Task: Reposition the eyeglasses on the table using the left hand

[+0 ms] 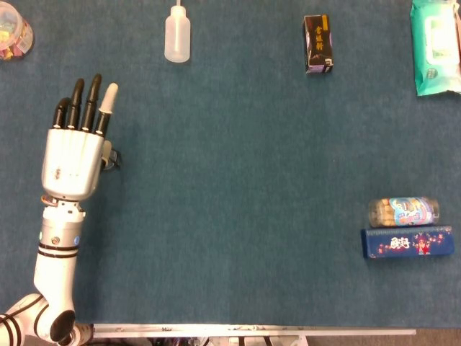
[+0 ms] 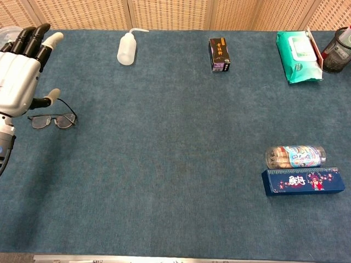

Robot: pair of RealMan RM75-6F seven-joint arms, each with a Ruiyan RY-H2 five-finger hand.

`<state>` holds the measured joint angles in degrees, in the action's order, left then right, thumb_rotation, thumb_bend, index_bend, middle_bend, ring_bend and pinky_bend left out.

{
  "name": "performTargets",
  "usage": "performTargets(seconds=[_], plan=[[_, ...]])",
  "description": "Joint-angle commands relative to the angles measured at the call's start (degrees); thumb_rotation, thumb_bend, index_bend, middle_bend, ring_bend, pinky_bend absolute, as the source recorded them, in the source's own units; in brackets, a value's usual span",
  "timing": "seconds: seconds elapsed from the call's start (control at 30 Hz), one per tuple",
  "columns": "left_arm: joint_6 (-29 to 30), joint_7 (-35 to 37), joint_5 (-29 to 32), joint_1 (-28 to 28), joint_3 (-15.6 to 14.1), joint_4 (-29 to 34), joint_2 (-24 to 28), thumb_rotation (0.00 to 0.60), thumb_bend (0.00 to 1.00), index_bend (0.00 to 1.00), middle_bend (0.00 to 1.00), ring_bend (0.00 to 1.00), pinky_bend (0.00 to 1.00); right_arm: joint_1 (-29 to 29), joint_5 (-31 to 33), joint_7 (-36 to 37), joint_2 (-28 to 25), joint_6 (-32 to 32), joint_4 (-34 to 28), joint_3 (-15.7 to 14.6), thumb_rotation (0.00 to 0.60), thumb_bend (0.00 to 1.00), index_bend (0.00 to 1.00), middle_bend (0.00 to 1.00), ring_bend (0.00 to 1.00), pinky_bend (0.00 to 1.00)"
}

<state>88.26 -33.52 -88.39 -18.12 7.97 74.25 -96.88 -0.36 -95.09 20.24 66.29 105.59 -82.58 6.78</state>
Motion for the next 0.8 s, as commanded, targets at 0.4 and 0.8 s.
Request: performTargets(seconds=[0.4, 0.8], plan=[[-1.51, 0.25, 4.13, 0.21, 1.56, -3.14, -0.73, 0.6, 0.25, 0.06, 0.0, 0.04, 0.23, 0.06, -0.12, -0.31, 0.07, -0.12, -0.08, -0.05, 0.6, 0.31, 0.6, 0.57, 0.51, 0.52], [-2.35, -1.16, 7.07, 0.51, 2.04, -4.26, -1.04, 0.6, 0.25, 0.06, 0.0, 0.04, 0.23, 0.04, -0.12, -0.25, 0.06, -0.04, -0.05, -0.02, 0.6, 0.31, 0.6, 0.57, 0.51, 0.52]])
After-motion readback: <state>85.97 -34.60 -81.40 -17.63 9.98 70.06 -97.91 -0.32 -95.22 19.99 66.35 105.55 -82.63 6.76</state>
